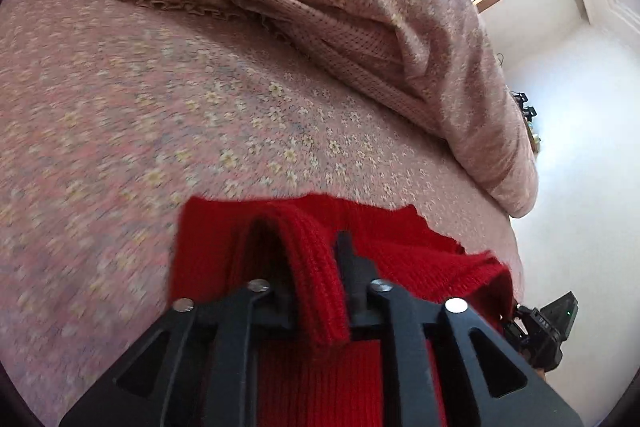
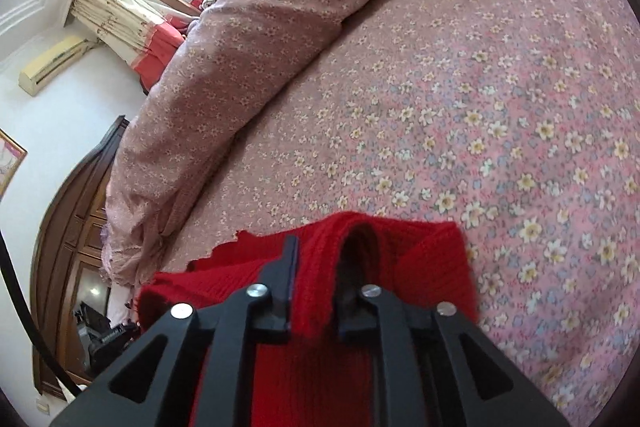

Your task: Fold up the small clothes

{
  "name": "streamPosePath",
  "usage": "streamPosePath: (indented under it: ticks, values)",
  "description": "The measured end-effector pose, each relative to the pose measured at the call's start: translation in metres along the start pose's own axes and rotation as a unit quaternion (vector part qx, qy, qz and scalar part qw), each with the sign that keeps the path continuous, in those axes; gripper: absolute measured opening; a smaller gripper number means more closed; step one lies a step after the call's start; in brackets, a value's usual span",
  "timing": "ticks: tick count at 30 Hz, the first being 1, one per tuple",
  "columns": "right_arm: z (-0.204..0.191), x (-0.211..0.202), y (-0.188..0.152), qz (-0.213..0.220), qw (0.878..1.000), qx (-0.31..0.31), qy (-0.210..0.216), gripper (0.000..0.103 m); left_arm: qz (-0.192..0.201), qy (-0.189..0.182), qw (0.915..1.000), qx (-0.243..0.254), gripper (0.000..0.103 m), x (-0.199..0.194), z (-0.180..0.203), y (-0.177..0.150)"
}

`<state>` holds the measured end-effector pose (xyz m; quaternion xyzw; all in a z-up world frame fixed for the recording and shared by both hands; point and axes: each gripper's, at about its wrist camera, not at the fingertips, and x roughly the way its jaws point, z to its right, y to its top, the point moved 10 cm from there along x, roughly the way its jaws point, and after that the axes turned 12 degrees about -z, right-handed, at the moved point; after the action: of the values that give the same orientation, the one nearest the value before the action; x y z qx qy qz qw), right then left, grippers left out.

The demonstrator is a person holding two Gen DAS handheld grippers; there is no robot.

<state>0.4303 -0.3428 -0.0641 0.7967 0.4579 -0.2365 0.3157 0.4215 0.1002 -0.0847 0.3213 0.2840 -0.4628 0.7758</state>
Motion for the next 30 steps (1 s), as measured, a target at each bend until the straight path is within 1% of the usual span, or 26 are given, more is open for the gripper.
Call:
streamPosePath:
  ticks: [1,2,3,4,5,7,8,10,13,15,17,19,20,21,22,23,24,25,26,28,29,30]
  values:
    - [-0.002,-0.008,-0.002,0.008,1.000,0.003,0.009,0.033,0.004,0.006,1.0000,0.004,0.023,-0.007,-0.002,-0.003]
    - [-0.004,-0.016,-0.004,0.019,1.000,0.003,0.019,0.050,0.010,0.010,0.9999,0.008,0.027,-0.016,-0.003,-0.009]
    - [-0.007,-0.026,-0.007,0.032,0.999,0.001,0.033,0.060,0.017,0.014,0.9997,0.014,0.031,-0.027,-0.006,-0.013]
    - [-0.011,-0.042,-0.011,0.050,0.997,-0.004,0.053,0.065,0.020,0.015,0.9996,0.016,0.033,-0.034,-0.007,-0.016]
    - [-0.012,-0.054,-0.016,0.061,0.996,-0.010,0.062,0.070,0.022,0.016,0.9995,0.017,0.034,-0.040,-0.009,-0.018]
    - [-0.010,-0.074,-0.027,0.076,0.995,-0.013,0.068,0.072,0.023,0.026,0.9993,0.010,0.035,-0.051,-0.018,-0.026]
    - [-0.006,-0.083,-0.036,0.077,0.995,-0.011,0.061,0.073,0.022,0.030,0.9993,0.006,0.035,-0.055,-0.022,-0.032]
    - [0.004,-0.096,-0.056,0.066,0.997,-0.007,0.049,0.073,0.018,0.032,0.9993,0.004,0.035,-0.062,-0.029,-0.048]
    - [0.017,-0.102,-0.081,0.046,0.998,-0.011,0.031,0.073,0.017,0.034,0.9992,0.014,0.035,-0.065,-0.029,-0.075]
    - [0.024,-0.105,-0.092,0.040,0.999,-0.025,0.015,0.073,0.020,0.035,0.9990,0.020,0.035,-0.066,-0.026,-0.089]
    - [0.025,-0.105,-0.099,0.036,0.999,-0.038,0.006,0.072,0.027,0.030,0.9988,0.026,0.035,-0.069,-0.021,-0.095]
    - [0.018,-0.106,-0.102,0.034,0.998,-0.061,0.004,0.067,0.042,0.021,0.9983,0.034,0.035,-0.073,-0.014,-0.093]
    - [0.014,-0.106,-0.104,0.032,0.997,-0.076,0.002,0.060,0.050,0.015,0.9980,0.035,0.035,-0.075,-0.012,-0.091]
    - [0.009,-0.106,-0.106,0.031,0.995,-0.093,-0.001,0.049,0.062,0.006,0.9974,0.037,0.032,-0.078,-0.009,-0.087]
    - [0.003,-0.104,-0.107,0.028,0.993,-0.114,-0.008,0.043,0.064,0.004,0.9971,0.039,0.030,-0.078,-0.008,-0.084]
    - [-0.001,-0.102,-0.109,0.024,0.990,-0.139,-0.020,0.036,0.062,0.011,0.9972,0.039,0.029,-0.076,-0.010,-0.081]
    - [-0.004,-0.100,-0.112,0.023,0.986,-0.160,-0.030,0.034,0.059,0.021,0.9973,0.039,0.029,-0.073,-0.011,-0.078]
    - [-0.006,-0.098,-0.112,0.023,0.985,-0.168,-0.035,0.034,0.052,0.030,0.9975,0.038,0.029,-0.068,-0.014,-0.075]
    - [-0.005,-0.095,-0.113,0.022,0.984,-0.171,-0.046,0.034,0.046,0.031,0.9978,0.036,0.029,-0.063,-0.015,-0.074]
    - [-0.005,-0.093,-0.108,0.022,0.985,-0.159,-0.063,0.035,0.020,0.022,0.9989,0.036,0.029,-0.049,-0.015,-0.073]
    - [-0.007,-0.092,-0.104,0.025,0.985,-0.158,-0.065,0.035,0.006,0.022,0.9990,0.038,0.029,-0.040,-0.015,-0.074]
    - [-0.009,-0.093,-0.101,0.027,0.984,-0.161,-0.066,0.035,0.001,0.025,0.9989,0.039,0.029,-0.036,-0.015,-0.075]
